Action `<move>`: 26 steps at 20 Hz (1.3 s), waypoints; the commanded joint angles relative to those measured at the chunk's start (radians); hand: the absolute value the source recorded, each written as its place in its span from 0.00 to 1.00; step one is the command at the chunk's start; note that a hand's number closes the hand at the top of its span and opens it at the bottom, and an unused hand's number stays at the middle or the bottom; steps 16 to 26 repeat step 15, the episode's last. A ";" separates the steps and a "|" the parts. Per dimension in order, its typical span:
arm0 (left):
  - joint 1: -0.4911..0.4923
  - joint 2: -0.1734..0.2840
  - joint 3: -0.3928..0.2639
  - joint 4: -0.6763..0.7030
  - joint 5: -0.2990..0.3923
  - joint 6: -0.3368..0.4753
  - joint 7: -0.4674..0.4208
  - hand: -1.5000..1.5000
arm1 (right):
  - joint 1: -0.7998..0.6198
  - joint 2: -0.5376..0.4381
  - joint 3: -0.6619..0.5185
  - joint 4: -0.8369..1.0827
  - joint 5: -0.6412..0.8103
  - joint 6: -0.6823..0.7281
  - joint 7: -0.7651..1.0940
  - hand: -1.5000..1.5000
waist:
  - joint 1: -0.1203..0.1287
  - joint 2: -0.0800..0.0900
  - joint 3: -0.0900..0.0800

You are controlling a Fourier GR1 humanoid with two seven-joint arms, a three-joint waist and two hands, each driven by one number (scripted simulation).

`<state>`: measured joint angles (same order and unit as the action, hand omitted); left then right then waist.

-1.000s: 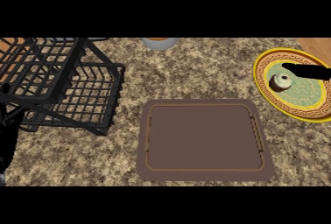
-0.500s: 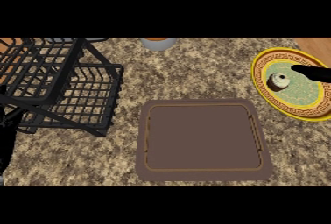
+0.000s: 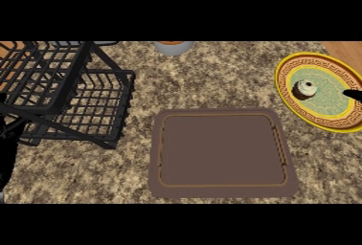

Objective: Pick the cupcake from the tray and place it in the plate

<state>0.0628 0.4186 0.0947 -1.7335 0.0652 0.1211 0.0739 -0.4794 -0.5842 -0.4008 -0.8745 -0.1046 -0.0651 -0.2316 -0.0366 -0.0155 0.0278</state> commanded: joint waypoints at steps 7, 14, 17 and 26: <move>-0.038 -0.090 -0.070 0.130 0.060 -0.060 0.075 0.50 | 0.089 -0.072 -0.062 0.088 -0.012 0.057 -0.116 0.00 | 0.001 0.030 -0.026; -0.067 -0.102 -0.060 0.144 0.055 -0.070 0.094 0.50 | 0.100 -0.123 -0.069 0.143 -0.009 0.100 -0.101 0.00 | 0.000 0.030 -0.027; -0.037 -0.084 -0.026 0.143 0.075 -0.092 0.065 0.50 | 0.143 -0.139 -0.090 0.156 -0.018 0.119 -0.145 0.00 | 0.004 0.027 -0.027; -0.037 -0.084 -0.026 0.143 0.075 -0.092 0.065 0.50 | 0.143 -0.139 -0.090 0.156 -0.018 0.119 -0.145 0.00 | 0.004 0.027 -0.027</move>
